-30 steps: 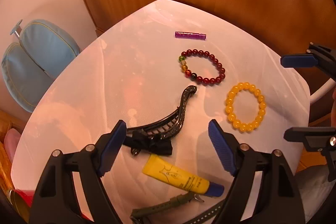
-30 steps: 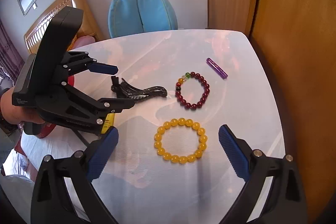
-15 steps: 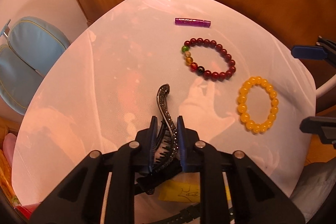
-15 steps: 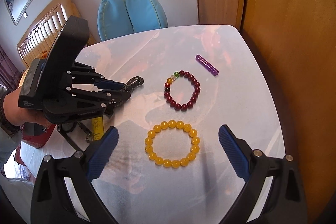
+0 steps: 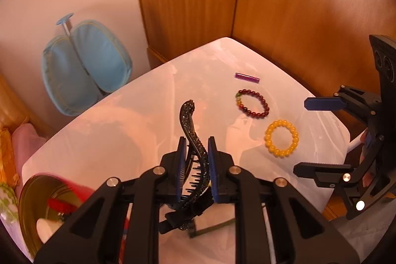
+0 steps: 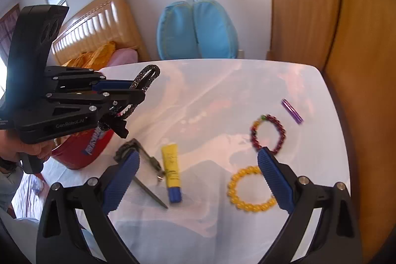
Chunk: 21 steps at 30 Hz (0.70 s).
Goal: Organize jewelry
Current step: 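Carry the black hair clip into the tin and open the left gripper, then withdraw the left gripper from the tin to the table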
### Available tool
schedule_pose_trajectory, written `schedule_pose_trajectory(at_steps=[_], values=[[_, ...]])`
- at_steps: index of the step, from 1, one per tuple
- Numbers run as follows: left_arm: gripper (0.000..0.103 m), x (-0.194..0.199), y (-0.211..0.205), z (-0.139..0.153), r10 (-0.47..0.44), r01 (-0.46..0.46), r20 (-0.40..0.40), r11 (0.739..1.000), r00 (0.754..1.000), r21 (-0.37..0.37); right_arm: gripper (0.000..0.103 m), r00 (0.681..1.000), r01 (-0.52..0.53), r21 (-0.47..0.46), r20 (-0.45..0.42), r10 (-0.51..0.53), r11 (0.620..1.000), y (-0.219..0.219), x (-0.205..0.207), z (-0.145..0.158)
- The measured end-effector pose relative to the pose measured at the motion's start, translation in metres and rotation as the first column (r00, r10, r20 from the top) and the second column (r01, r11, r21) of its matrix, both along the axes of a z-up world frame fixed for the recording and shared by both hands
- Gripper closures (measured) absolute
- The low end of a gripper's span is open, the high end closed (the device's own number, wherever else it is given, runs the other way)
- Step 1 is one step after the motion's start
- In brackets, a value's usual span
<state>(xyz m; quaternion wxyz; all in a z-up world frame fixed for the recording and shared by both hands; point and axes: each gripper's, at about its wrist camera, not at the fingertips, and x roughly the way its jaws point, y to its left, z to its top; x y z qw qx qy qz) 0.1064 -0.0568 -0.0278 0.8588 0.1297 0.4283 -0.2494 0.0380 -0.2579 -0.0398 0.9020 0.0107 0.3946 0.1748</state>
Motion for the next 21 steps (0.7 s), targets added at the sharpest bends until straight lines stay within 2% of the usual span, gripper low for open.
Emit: schedule_pose_trajectory(at_steps=[5,10,15,21], values=[[0.085,-0.025,0.085,0.009,0.154,-0.154,0.013,0.988,0.988,-0.026,0.006,0.986,-0.155,-0.020,0.064,0.156,0.988,0.077,0.004,0.019],[0.086,-0.043,0.178,0.002,0.256,-0.256,0.001,0.966,0.967,0.016,0.006,0.961,-0.264,-0.032,0.071,0.266,0.964,0.167,0.013,0.024],[0.088,-0.048,0.248,-0.019,0.294,-0.292,-0.060,0.956,0.954,0.035,0.006,0.939,-0.338,-0.038,0.047,0.340,0.940,0.249,0.023,0.017],[0.088,-0.047,0.274,-0.036,0.246,-0.245,-0.095,0.969,0.965,0.021,0.006,0.937,-0.347,-0.066,0.003,0.348,0.935,0.289,0.030,0.004]])
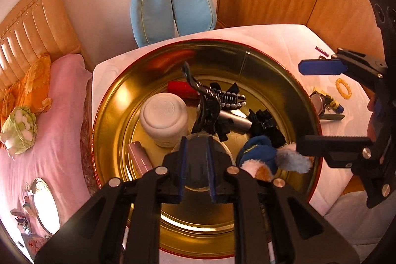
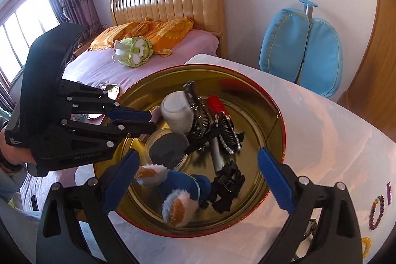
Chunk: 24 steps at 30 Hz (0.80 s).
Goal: Organize jewelry
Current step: 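Withdraw the left gripper from the tin to the table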
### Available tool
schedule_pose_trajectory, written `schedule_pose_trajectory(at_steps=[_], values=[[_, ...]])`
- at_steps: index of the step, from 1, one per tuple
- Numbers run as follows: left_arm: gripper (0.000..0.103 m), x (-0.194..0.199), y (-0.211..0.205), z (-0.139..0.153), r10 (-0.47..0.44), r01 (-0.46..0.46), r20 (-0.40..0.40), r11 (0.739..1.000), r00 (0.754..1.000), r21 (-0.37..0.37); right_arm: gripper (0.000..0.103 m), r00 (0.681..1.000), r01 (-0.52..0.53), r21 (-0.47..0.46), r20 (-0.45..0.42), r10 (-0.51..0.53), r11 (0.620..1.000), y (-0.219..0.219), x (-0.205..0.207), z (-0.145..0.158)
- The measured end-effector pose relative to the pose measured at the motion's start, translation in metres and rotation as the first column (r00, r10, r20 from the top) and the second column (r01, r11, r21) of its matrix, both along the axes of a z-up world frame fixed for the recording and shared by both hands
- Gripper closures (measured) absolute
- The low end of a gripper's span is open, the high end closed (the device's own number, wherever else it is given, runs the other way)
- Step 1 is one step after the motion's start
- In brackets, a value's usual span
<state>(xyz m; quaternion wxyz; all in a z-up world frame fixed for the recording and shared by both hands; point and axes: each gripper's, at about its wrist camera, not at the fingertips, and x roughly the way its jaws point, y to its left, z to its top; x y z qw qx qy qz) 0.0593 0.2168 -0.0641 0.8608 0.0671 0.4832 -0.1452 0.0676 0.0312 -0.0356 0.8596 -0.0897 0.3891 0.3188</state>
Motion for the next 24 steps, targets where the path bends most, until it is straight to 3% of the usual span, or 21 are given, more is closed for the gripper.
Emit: schedule_pose_trajectory(at_steps=[3,5,7,10,14,17,24], values=[[0.087,0.004,-0.001,0.000,-0.020,0.020,0.009,1.000,1.000,-0.013,0.006,1.000,0.025,-0.005,0.000,-0.025,1.000,-0.001,0.002,0.000],[0.081,0.006,-0.003,0.001,-0.024,0.024,0.014,0.999,1.000,-0.025,0.006,0.999,0.048,-0.004,-0.001,-0.048,0.999,-0.009,0.002,0.000],[0.051,0.009,-0.009,0.004,-0.022,0.022,0.022,0.999,1.000,-0.036,0.006,0.997,0.072,-0.004,0.000,-0.072,0.997,-0.018,0.001,0.000],[0.043,0.012,-0.021,0.011,-0.025,0.027,0.046,0.998,0.999,-0.051,0.006,0.994,0.110,0.001,-0.001,-0.110,0.994,-0.037,-0.001,0.000],[0.022,0.015,-0.039,0.019,-0.047,0.051,0.047,0.993,0.998,-0.103,0.006,0.986,0.164,0.009,0.004,-0.164,0.986,-0.065,-0.006,0.002],[0.021,0.019,-0.059,0.020,-0.078,0.079,0.013,0.992,0.997,-0.096,0.006,0.978,0.208,0.013,0.009,-0.208,0.978,-0.089,-0.012,0.003],[0.021,0.013,-0.122,0.032,-0.183,0.187,0.048,0.976,0.982,-0.114,0.006,0.946,0.323,0.006,-0.007,-0.323,0.946,-0.149,-0.029,-0.003]])
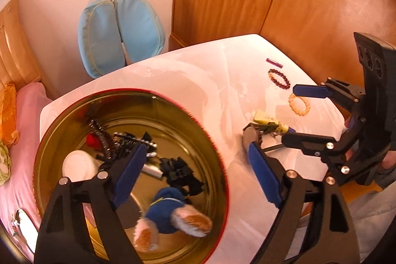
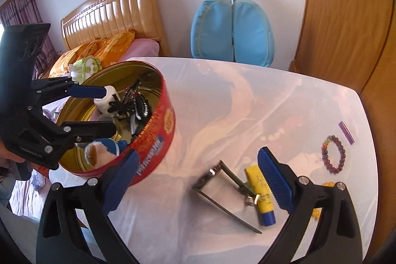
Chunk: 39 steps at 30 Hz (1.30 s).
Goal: Organize jewelry
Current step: 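Withdraw the left gripper from the tin to the table, then move the left gripper to the black-strap wristwatch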
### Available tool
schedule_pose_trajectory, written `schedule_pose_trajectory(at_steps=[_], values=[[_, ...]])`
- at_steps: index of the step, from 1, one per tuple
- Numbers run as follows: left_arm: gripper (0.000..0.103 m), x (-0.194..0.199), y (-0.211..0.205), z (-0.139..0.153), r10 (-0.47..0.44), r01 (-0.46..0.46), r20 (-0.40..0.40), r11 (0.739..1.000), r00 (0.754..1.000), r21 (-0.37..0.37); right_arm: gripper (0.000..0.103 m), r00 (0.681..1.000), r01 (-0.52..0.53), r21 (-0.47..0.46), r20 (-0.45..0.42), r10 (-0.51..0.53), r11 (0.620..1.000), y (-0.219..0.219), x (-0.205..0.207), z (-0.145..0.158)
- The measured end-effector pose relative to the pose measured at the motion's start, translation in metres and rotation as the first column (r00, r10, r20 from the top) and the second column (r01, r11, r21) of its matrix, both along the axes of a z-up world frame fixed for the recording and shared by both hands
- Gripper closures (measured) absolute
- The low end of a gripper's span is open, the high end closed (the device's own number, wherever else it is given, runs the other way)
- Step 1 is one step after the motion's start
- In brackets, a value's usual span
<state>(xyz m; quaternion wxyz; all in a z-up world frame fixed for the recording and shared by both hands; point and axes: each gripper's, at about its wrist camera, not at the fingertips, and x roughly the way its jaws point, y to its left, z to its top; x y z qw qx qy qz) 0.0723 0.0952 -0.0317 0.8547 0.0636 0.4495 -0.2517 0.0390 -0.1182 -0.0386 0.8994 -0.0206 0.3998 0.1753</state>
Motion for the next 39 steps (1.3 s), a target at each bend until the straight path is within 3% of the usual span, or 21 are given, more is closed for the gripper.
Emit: schedule_pose_trajectory(at_steps=[13,20,27,39], values=[[0.021,-0.012,-0.102,-0.004,-0.125,0.125,0.000,0.992,0.992,0.011,0.006,0.996,0.082,-0.029,-0.025,-0.082,0.996,-0.081,-0.031,-0.013],[0.021,-0.008,-0.134,-0.030,-0.146,0.147,-0.054,0.989,0.988,0.026,0.006,0.995,0.091,-0.059,-0.037,-0.094,0.994,-0.103,-0.043,-0.021],[0.021,0.005,-0.147,-0.066,-0.099,0.107,-0.112,0.992,0.989,0.070,0.006,0.990,0.117,-0.064,-0.066,-0.121,0.991,-0.122,-0.048,-0.032],[0.021,0.028,-0.152,-0.097,-0.029,0.051,-0.103,0.975,0.994,0.217,0.006,0.982,0.161,-0.058,-0.089,-0.166,0.985,-0.138,-0.052,-0.039]])
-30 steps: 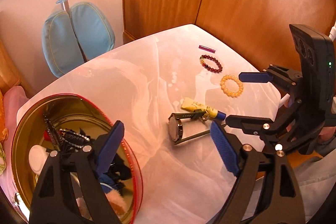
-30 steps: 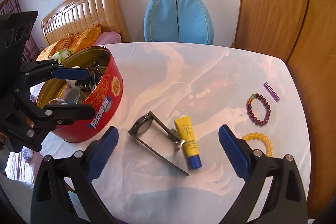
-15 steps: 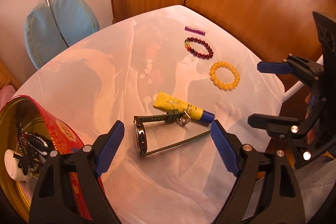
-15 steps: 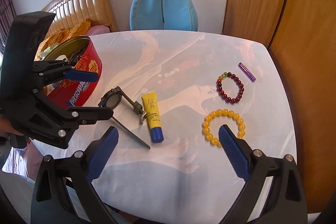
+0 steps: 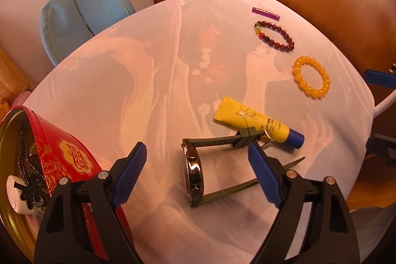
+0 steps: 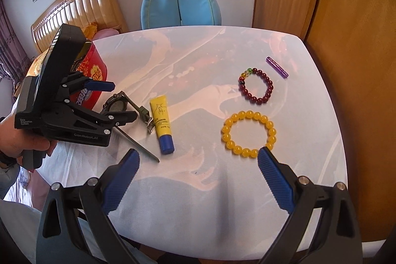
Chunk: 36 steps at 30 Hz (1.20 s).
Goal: Organize jewelry
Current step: 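Move the left gripper to the black-strap wristwatch, then grasp the wristwatch strap with the left gripper and lift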
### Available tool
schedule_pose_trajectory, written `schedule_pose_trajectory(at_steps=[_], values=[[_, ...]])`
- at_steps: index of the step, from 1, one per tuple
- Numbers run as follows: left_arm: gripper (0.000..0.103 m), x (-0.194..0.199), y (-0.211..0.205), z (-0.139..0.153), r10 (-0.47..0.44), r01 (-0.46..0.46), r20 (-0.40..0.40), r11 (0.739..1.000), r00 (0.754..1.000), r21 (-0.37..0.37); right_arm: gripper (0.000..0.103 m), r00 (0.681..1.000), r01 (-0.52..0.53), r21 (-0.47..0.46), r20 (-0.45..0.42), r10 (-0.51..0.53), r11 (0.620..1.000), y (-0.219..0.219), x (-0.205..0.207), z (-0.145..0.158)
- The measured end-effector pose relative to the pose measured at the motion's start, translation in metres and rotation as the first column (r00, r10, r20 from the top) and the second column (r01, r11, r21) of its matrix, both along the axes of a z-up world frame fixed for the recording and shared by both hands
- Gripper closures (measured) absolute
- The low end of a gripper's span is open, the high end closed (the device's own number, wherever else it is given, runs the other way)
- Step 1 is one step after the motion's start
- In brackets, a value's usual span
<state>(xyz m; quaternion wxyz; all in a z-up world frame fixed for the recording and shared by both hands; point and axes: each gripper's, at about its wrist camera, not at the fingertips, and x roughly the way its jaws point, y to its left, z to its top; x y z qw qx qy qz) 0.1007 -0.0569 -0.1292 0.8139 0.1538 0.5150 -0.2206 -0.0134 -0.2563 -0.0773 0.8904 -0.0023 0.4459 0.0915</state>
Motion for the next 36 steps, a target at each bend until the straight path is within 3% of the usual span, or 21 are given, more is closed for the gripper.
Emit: schedule_pose_trajectory(at_steps=[2,4,6,11,16,23,29,30,31,33,36], values=[[0.034,0.002,0.000,-0.005,0.006,-0.006,-0.012,1.000,1.000,0.028,0.006,1.000,0.011,0.003,0.001,-0.011,1.000,-0.003,0.000,0.000],[0.066,0.004,0.002,-0.009,0.019,-0.018,-0.034,0.999,0.999,0.027,0.006,1.000,0.018,0.006,0.003,-0.018,1.000,-0.004,0.000,0.001],[0.085,0.005,0.006,-0.009,0.030,-0.029,-0.049,0.999,0.998,0.016,0.006,1.000,0.018,0.005,0.007,-0.018,1.000,-0.003,0.000,0.002],[0.088,-0.002,0.009,0.005,0.023,-0.024,-0.024,1.000,0.999,-0.014,0.006,1.000,0.006,-0.002,0.012,-0.006,1.000,0.003,0.001,0.004],[0.093,-0.014,0.019,0.044,0.026,-0.021,0.047,0.995,0.999,-0.098,0.006,0.999,-0.017,-0.004,0.029,0.017,1.000,0.017,0.006,0.011],[0.093,-0.028,0.056,0.106,0.067,-0.041,0.171,0.988,0.983,-0.150,0.006,0.992,-0.100,-0.014,0.081,0.100,0.995,0.060,0.017,0.030],[0.090,-0.037,0.080,0.108,0.068,-0.049,0.176,0.992,0.982,-0.115,0.006,0.982,-0.161,-0.014,0.101,0.162,0.987,0.092,0.024,0.038],[0.081,-0.038,0.081,0.107,0.069,-0.049,0.175,0.992,0.982,-0.117,0.006,0.981,-0.167,-0.019,0.098,0.168,0.986,0.095,0.024,0.037],[0.065,-0.039,0.082,0.105,0.068,-0.047,0.173,0.991,0.983,-0.123,0.006,0.980,-0.172,-0.024,0.095,0.173,0.985,0.095,0.023,0.036],[0.041,-0.040,0.077,0.103,0.057,-0.032,0.180,0.990,0.982,-0.138,0.006,0.981,-0.172,-0.031,0.084,0.174,0.985,0.095,0.021,0.032],[0.029,-0.040,0.061,0.098,0.006,0.018,0.184,0.992,0.983,-0.124,0.006,0.986,-0.150,-0.032,0.071,0.152,0.988,0.087,0.017,0.028]])
